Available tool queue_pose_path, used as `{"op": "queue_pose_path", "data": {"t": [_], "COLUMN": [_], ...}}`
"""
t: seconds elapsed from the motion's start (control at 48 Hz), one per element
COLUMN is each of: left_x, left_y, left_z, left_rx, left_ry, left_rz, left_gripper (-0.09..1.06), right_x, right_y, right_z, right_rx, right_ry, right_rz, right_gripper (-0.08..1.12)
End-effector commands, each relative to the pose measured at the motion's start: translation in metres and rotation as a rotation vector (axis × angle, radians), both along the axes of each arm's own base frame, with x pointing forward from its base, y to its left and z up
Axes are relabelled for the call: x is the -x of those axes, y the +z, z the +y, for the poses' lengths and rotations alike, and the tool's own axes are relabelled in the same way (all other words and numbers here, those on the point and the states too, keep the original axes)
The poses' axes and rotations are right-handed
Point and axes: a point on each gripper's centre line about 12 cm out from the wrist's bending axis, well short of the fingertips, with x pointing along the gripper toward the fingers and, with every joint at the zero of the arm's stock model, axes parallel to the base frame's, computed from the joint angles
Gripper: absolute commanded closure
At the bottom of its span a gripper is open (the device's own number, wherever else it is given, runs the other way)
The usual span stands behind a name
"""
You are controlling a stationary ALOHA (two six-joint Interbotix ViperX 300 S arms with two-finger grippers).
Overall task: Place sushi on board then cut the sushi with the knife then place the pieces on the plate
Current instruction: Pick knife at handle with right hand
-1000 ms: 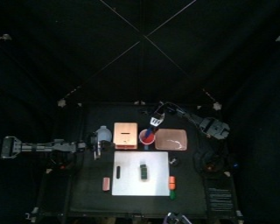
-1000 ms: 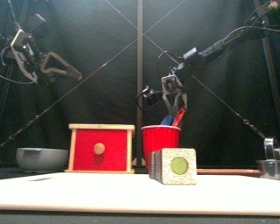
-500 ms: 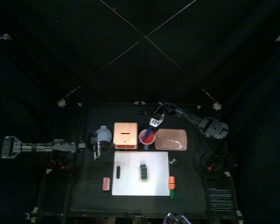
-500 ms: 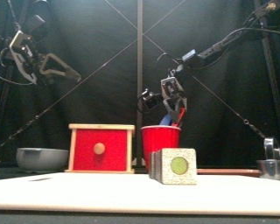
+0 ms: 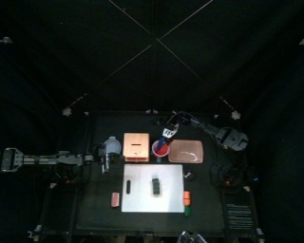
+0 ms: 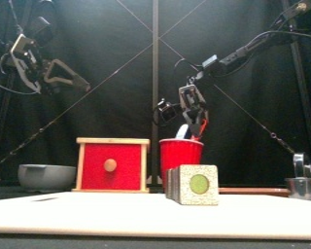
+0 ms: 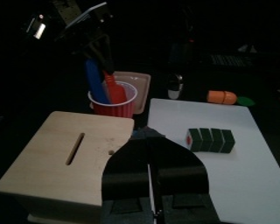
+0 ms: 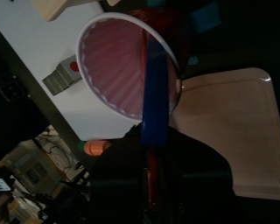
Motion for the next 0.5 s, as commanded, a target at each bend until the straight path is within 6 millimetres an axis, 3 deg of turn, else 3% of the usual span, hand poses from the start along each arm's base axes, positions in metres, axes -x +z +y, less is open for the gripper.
{"op": "queue_pose_path", "data": {"t": [0.021,0.271,0.5], "left_x": [-0.002,-0.002,-0.003], "left_y": [0.005,0.005,0.006], "left_z": [0.001,0.001,0.001], "left_rx": [-0.002,-0.002,-0.004], "left_ry": [0.002,0.003,0.002], "left_rz": [-0.018,-0.018,-0.02], "left_gripper": [0.99,0.99,0.99], "right_x": [-0.001,-0.004,-0.004], "right_y": [0.019,0.029,0.034], "right_z": [0.002,0.002,-0.001], "right_rx": [0.029,0.04,0.053], "right_ry": [0.007,-0.008,-0.019], "right_rz": [-0.041,-0.047,-0.033], "right_gripper": [0.55,0.57,0.7]}}
